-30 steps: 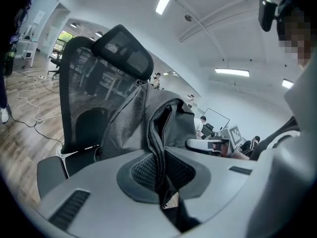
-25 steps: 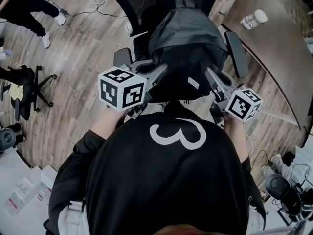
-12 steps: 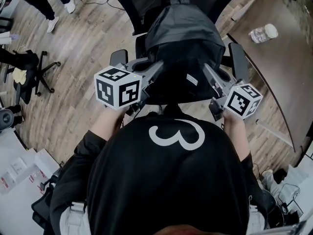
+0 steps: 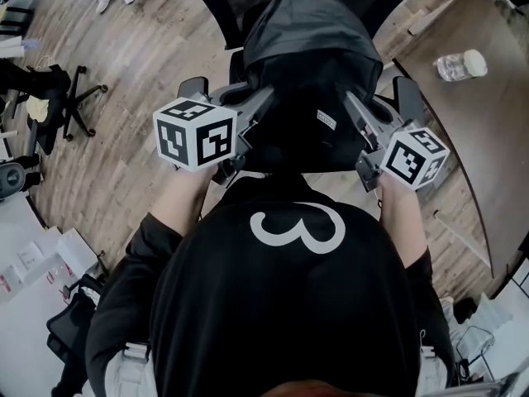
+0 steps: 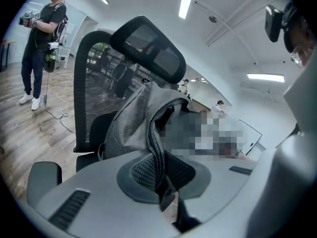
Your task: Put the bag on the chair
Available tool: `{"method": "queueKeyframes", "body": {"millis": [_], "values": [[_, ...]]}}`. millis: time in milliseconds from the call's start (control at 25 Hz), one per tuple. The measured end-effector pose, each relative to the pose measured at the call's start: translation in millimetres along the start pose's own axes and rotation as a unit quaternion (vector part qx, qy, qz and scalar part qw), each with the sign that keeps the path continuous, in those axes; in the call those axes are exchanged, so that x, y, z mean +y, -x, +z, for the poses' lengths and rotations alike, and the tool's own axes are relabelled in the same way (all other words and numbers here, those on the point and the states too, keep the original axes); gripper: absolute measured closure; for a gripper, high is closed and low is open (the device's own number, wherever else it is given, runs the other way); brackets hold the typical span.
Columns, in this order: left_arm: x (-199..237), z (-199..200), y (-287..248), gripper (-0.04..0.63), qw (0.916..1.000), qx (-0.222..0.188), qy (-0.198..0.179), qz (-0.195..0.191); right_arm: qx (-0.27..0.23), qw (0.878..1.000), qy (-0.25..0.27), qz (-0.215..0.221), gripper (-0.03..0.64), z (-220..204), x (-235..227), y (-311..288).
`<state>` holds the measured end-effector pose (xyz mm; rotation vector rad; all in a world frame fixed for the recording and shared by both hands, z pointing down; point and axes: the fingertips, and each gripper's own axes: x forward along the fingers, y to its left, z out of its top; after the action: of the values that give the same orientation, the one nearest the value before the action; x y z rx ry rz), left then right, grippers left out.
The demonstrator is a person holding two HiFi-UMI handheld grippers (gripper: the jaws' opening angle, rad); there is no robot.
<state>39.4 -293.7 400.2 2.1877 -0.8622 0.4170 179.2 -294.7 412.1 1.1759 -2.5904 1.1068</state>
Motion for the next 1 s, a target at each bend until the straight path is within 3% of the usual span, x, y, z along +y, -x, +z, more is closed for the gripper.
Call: {"method": "queueKeyframes", "body": {"millis": [320,720,1000], "values": [[22,3,-35,0.561,0.9997,0.004,0.004,0.022,0.004,1.0,-0.004,0.01,0.563,0,-40,-23],[43,-6,-67,0.561,0.9996,-0.002,0.001,0.029,0.012,1.0,0.0,-0.006,0.563,-10,-76,-41],[63,-21,-84,0.561,0.9992,-0.003,0.018,0.036,0.017,1.0,-0.007,-0.018,0.562,-28,-93,-54]]}}
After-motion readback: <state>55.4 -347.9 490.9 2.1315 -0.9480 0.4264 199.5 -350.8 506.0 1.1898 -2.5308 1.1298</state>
